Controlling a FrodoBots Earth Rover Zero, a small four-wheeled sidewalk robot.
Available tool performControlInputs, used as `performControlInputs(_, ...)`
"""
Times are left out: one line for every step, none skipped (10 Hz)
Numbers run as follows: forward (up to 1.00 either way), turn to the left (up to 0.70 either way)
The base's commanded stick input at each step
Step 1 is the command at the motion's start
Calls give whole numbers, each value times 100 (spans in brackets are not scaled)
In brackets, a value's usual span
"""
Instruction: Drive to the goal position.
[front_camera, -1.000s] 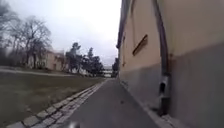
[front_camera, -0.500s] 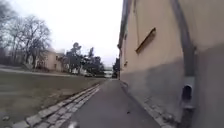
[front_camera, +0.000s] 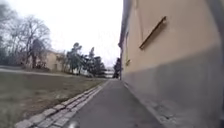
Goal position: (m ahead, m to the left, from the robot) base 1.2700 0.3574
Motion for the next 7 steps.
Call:
performControlInputs(100, 0)
performControlInputs(100, 0)
performControlInputs(100, 0)
performControlInputs(100, 0)
performControlInputs(100, 0)
performControlInputs(100, 0)
performControlInputs(100, 0)
